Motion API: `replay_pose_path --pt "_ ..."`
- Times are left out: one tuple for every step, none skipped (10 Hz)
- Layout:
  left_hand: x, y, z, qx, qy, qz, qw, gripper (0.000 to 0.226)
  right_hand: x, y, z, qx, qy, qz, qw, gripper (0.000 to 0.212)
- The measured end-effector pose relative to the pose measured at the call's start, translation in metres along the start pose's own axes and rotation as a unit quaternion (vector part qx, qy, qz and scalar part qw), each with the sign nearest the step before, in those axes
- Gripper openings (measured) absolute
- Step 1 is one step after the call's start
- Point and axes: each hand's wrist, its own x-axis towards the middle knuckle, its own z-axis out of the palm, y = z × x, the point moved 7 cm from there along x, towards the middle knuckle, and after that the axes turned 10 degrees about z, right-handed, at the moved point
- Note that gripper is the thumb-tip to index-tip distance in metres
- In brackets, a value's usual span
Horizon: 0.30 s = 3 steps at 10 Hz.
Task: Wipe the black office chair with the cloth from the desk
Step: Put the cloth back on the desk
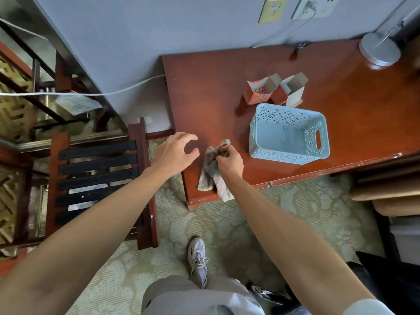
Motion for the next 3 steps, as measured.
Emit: replay_pose_path --pt "0.005 -0.004 0.003 0.009 -0.008 0.003 1.0 0.035 -0.002 -0.004 0.0 -0.057 -0.018 -0.008 0.998 0.037" --pt "0.009 -0.001 0.012 0.013 -0.027 0.011 0.999 0.037 -0.004 -0.004 -0.006 -0.061 -0.024 -0.014 0.998 0.041" --pt "0.014 0.011 0.016 0.013 -0.029 0.027 0.999 0.037 -0.007 -0.004 -0.018 -0.057 -0.008 -0.028 0.998 0.04"
